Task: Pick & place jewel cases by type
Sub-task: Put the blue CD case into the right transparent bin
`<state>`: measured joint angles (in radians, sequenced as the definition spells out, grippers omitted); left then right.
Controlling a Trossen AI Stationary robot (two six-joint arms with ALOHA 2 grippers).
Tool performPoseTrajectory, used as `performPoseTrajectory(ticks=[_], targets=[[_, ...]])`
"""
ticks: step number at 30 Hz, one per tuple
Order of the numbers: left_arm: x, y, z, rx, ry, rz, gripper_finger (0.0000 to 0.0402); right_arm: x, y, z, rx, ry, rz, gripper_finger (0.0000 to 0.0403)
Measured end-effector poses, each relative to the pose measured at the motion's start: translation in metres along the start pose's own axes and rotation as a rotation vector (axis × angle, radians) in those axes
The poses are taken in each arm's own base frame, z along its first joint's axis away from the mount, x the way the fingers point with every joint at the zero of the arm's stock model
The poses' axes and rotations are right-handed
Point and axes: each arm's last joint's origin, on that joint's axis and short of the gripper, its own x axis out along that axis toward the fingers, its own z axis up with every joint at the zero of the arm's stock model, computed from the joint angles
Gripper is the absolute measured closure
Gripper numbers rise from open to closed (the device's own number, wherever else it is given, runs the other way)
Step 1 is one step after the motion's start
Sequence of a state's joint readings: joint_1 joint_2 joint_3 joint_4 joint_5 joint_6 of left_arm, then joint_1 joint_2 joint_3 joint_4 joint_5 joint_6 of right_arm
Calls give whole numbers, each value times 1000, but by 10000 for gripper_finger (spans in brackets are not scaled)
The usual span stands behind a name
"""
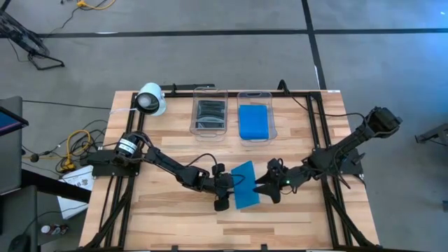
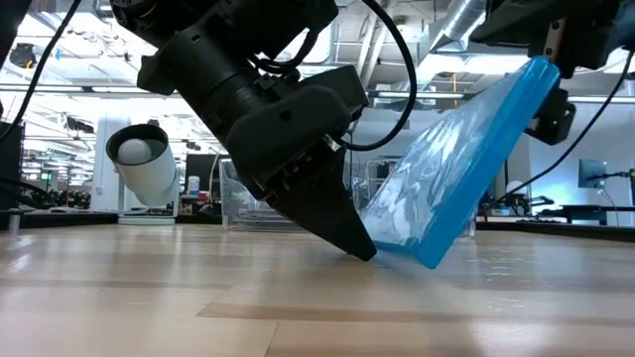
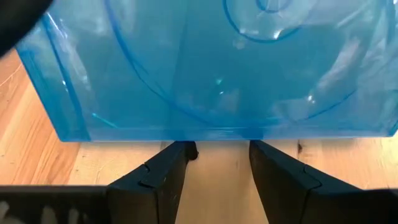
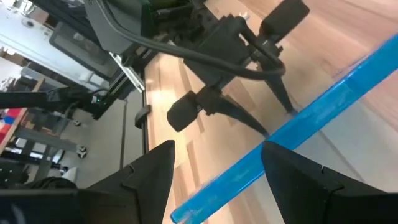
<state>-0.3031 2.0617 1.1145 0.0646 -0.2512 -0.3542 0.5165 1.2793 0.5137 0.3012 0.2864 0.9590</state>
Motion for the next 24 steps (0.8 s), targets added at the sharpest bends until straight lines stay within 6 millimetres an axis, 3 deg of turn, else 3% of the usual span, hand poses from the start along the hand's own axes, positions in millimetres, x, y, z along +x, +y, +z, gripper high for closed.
performPoseTrajectory(ticks=[16, 19, 24], targets=[[0, 0, 0, 2, -5, 11, 228, 4, 2, 20, -68, -28, 47, 191], [0, 0, 0, 3, 1, 11, 228, 4, -2, 16, -67, 47, -39, 203], [0, 0, 0, 12, -2, -7, 228, -3, -26, -1, -2, 222, -325, 224]])
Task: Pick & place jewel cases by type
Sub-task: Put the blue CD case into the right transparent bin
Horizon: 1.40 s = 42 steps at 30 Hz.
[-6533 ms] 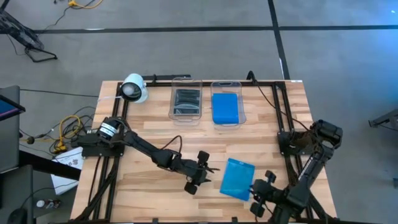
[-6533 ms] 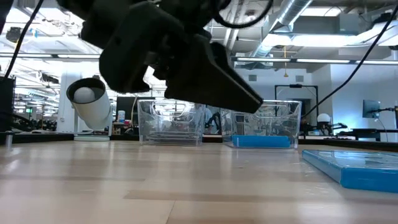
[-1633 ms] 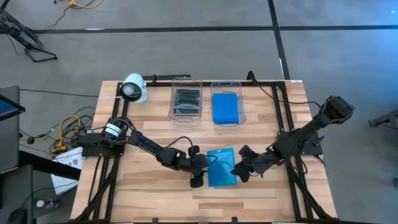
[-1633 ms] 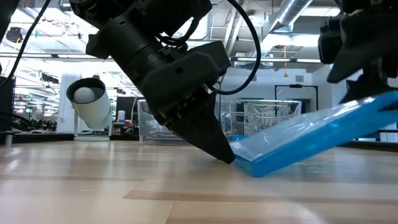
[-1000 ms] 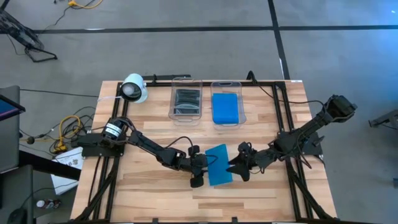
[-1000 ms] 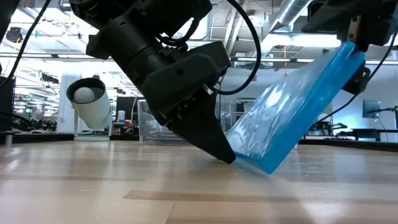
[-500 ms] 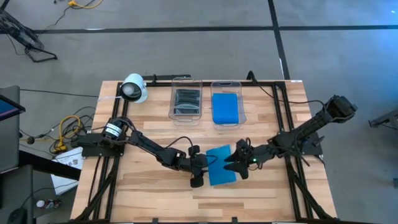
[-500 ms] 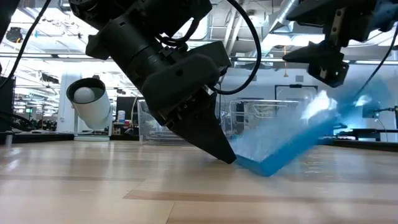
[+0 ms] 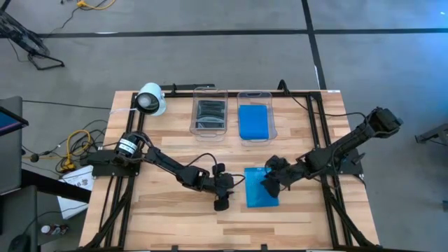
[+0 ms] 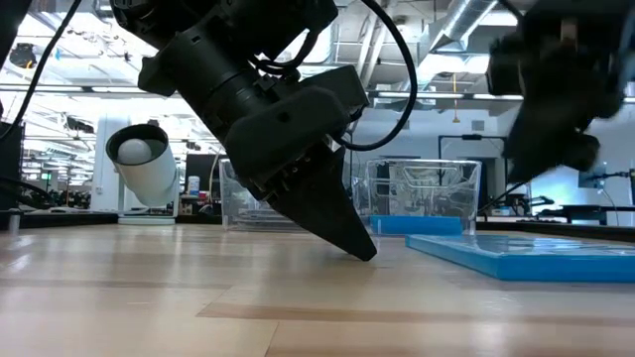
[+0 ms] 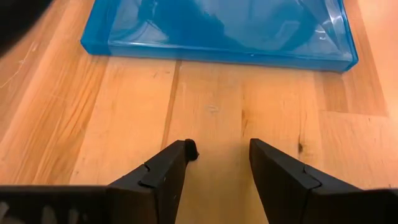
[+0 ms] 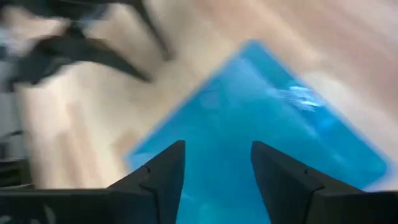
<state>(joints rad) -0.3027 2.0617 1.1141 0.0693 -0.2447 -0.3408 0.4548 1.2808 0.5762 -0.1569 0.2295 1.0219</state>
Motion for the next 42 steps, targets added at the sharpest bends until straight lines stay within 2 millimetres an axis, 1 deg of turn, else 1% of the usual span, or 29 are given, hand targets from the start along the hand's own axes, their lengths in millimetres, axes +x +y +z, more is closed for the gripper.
performPoseTrajectory(ticks=[3, 8, 12, 14, 17, 20, 23, 26, 29, 31, 34, 39, 42], targets=[[0, 0, 2, 8, -14, -18, 228, -2, -4, -7, -23, -15, -89, 234], [1, 0, 6, -8, -44, -52, 228, -6, 3, -21, -245, 11, -62, 247], [4, 9, 14, -48, -44, -203, 228, -10, 5, -34, -371, 61, -72, 258], [5, 15, 17, -88, -31, -273, 228, -12, 5, -41, -408, 83, -82, 264], [7, 24, 19, -152, -3, -333, 228, -17, 3, -52, -440, 109, -122, 275], [8, 31, 21, -208, 19, -369, 228, -22, 1, -62, -442, 126, -161, 283], [9, 35, 22, -225, 26, -379, 228, -25, -5, -72, -416, 137, -189, 286], [9, 35, 22, -225, 7, -332, 228, -24, -17, -81, -376, 161, -237, 285], [9, 32, 23, -221, -27, -283, 228, -21, -28, -86, -327, 182, -249, 285], [8, 29, 24, -206, -52, -287, 228, -18, -31, -88, -312, 187, -240, 285], [9, 28, 26, -182, -90, -276, 228, -16, -31, -88, -306, 157, -218, 285], [10, 35, 25, -219, -97, -154, 228, -10, -32, -83, -262, 114, -200, 285], [10, 40, 25, -253, -95, -93, 228, -2, -31, -84, -250, 130, -189, 285]])
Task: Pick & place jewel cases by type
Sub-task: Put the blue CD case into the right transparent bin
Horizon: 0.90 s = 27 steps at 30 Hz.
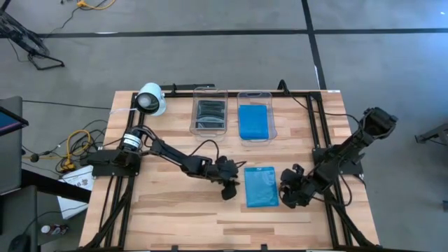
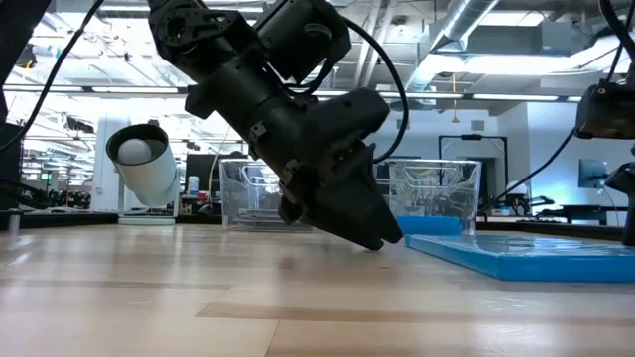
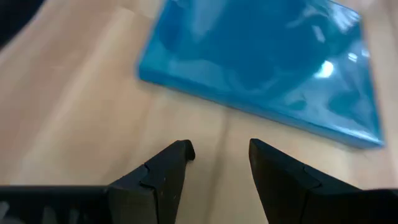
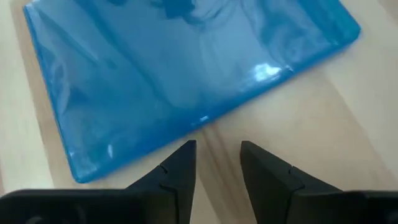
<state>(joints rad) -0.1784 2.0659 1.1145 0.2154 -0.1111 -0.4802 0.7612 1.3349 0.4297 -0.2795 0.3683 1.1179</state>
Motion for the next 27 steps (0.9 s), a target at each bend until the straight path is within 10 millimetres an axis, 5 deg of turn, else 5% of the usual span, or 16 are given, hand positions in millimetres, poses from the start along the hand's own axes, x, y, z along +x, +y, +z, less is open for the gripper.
performPoseTrajectory(ticks=[10, 21, 27], targets=[[0, 6, 2, -18, -28, 80, 228, 21, 28, 9, -16, -1, 16, 285], [2, 34, 13, 81, -38, 191, 228, 47, 95, 43, -183, 59, 212, 285], [-1, 37, 14, 84, 22, 134, 228, 36, 108, 41, -279, 104, 89, 285]])
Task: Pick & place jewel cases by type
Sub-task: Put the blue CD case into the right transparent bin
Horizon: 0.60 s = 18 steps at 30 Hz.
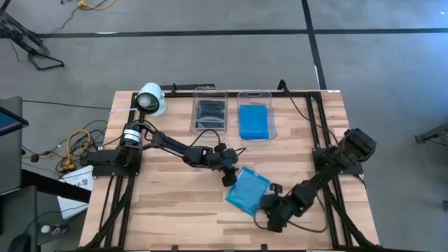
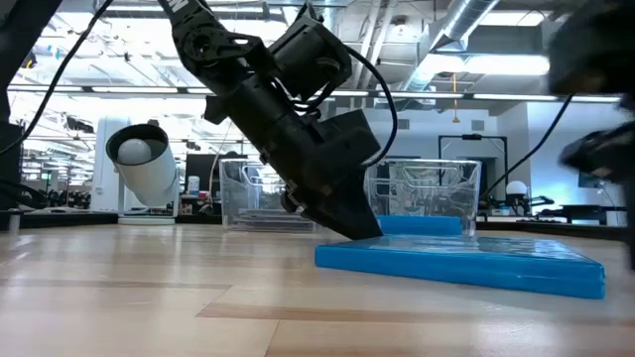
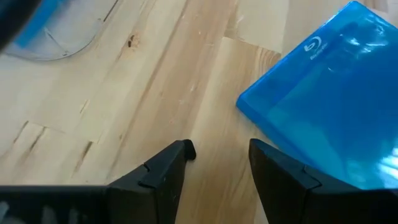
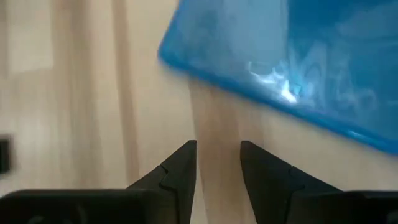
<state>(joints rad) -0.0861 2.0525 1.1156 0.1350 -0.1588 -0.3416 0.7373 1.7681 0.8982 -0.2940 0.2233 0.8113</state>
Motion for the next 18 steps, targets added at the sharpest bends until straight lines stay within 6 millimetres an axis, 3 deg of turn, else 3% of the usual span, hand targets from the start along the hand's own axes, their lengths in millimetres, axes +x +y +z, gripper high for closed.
performPoseTrajectory(ticks=[4, 9, 13, 18], targets=[[-7, -17, -2, 26, 11, -85, 228, -27, 1, -3, -10, -46, -53, 285], [-21, -59, -7, 157, -42, -296, 228, -50, -16, -11, -11, -90, -279, 285], [-27, -86, -19, 255, -75, -321, 228, -48, -33, -10, -20, -53, -392, 285], [-33, -99, -28, 295, -82, -289, 228, -29, -65, -10, 36, 0, -485, 285]])
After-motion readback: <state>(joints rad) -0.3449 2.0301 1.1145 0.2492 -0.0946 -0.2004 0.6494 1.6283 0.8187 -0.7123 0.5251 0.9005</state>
